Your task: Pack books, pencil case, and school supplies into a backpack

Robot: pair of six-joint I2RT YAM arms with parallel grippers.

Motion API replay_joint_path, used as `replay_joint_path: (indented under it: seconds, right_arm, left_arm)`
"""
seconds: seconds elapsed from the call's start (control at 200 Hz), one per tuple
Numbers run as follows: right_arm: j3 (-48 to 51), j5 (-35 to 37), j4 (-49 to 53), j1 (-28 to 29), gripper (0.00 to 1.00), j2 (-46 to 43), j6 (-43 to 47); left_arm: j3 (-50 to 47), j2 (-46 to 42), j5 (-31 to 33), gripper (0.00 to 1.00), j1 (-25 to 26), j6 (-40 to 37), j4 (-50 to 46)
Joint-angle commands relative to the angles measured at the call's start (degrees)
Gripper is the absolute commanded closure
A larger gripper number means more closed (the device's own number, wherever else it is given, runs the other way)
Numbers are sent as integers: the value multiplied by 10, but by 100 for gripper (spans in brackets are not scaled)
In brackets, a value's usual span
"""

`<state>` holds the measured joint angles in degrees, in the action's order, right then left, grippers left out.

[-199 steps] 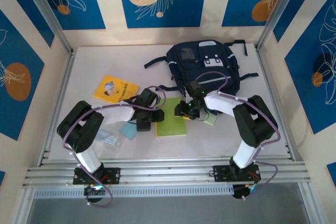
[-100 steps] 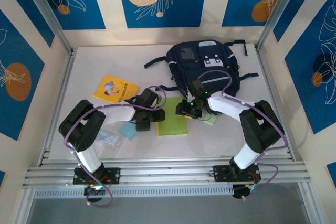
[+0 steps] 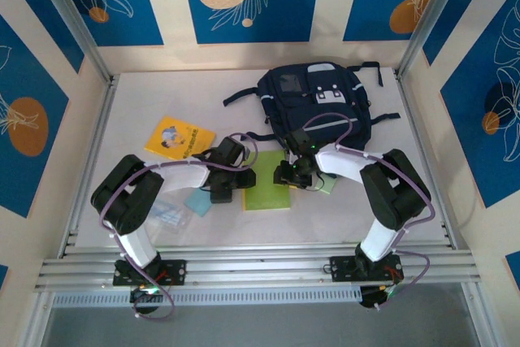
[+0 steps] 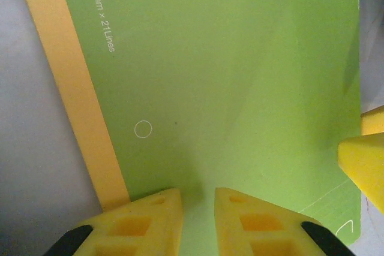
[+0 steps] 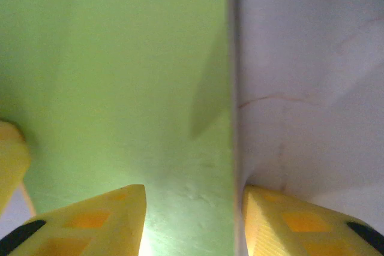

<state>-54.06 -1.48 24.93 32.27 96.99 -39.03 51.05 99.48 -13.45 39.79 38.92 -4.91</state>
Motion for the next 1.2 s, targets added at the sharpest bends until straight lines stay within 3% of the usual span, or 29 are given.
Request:
replay_joint_path:
  seconds: [0.0,0.205,0.545,0.87,1.195]
  right_arm:
    - [11,-66,-25,9,55,-34,-8]
    - [6,-122,-28,-9,55,-66,-10]
    - [-3,-127,-10,-16,55,-70,-11]
    - [13,-196,-59,-16,55,-103,-26]
    - [36,-208,-103,-16,53,-78,-22]
  left_arm:
    - [-2,14,15,77,6,-4,-35]
    - [-4,19,12,74,6,0,-30]
    - [-2,15,14,70,7,0,-31]
    - [-1,20,14,70,8,3,-31]
    - [1,16,13,70,9,1,-35]
